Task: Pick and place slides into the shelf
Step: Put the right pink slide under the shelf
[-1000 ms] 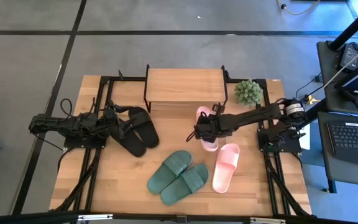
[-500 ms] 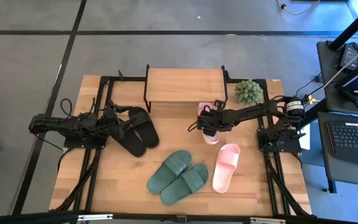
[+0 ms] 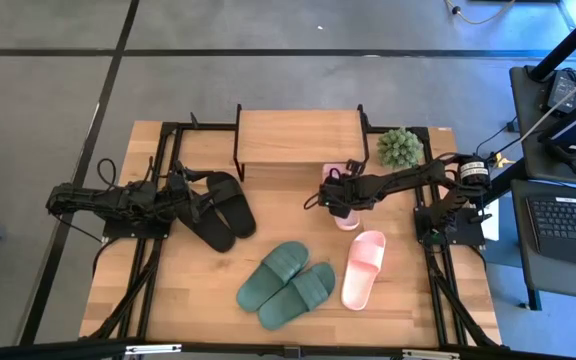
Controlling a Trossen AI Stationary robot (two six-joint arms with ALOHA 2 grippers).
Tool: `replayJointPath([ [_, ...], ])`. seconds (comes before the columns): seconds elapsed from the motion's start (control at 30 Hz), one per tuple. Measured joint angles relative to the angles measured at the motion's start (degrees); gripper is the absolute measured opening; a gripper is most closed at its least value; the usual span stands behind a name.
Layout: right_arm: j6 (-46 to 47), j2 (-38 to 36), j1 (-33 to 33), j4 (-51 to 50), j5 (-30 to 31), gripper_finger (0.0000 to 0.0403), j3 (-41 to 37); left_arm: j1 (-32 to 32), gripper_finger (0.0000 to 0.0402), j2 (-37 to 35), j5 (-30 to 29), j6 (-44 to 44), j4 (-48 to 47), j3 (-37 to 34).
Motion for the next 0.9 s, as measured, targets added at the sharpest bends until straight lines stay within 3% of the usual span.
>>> replayJointPath([
  [0.5,1.62,0.02,0.15,-0.14,-0.32,0.0187,0.15,0.02,0.0273,0.00,0.00,0.00,0.00,0.02],
  [0.9,5.09,0.02,0.19,-0.86,-1.27,0.0227,0.22,0.02,0.0273,0.00,0.00,0.00,0.00,0.00],
])
